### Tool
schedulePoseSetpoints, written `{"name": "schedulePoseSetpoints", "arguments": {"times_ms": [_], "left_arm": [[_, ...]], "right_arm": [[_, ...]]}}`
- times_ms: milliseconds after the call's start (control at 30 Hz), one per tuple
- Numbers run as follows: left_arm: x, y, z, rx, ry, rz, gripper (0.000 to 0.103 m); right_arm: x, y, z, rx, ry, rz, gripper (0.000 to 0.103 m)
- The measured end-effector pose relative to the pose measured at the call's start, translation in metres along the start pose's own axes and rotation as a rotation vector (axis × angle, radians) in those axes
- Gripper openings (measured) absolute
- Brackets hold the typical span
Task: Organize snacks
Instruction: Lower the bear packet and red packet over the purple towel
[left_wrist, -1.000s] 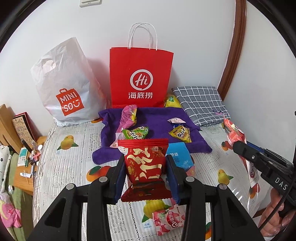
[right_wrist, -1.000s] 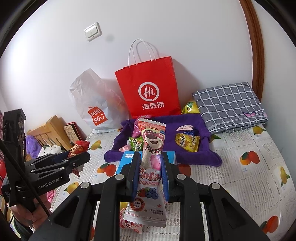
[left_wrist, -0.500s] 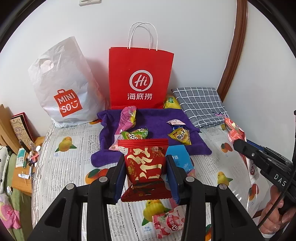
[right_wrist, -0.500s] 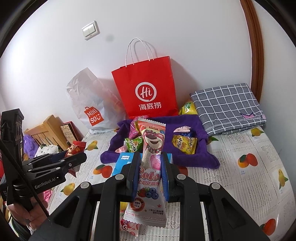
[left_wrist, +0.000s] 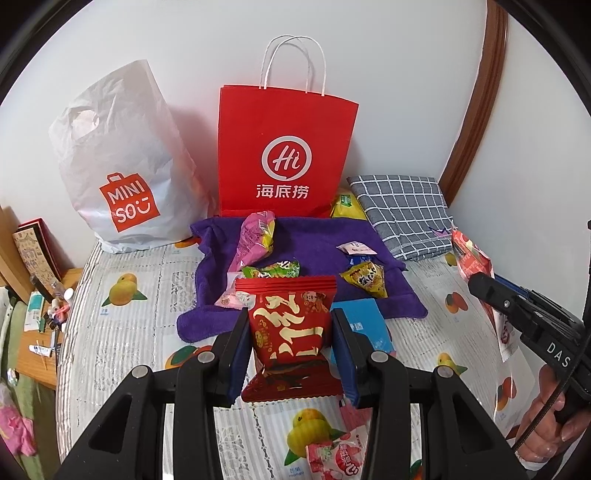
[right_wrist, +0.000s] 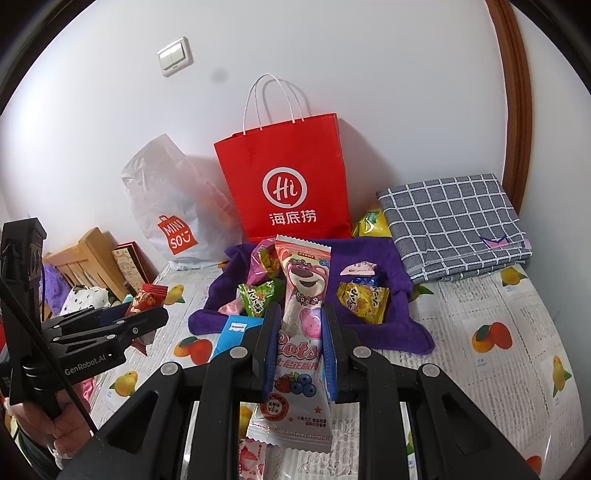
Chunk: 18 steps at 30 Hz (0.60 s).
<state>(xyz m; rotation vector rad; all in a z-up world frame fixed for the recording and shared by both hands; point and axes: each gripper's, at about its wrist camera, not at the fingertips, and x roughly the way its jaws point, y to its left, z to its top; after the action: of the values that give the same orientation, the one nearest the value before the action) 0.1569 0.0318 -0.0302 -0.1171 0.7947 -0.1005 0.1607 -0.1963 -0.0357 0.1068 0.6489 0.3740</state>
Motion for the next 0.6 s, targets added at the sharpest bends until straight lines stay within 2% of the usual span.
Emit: {"name": "schedulePoseSetpoints", "arguments": {"times_ms": [600], "left_arm": [[0.044, 0.007, 0.022, -0.003, 0.020, 0.019, 0.039]], "right_arm": [[0.047, -0.006, 0.020, -0.048, 0.022, -0.024, 0.021]]}}
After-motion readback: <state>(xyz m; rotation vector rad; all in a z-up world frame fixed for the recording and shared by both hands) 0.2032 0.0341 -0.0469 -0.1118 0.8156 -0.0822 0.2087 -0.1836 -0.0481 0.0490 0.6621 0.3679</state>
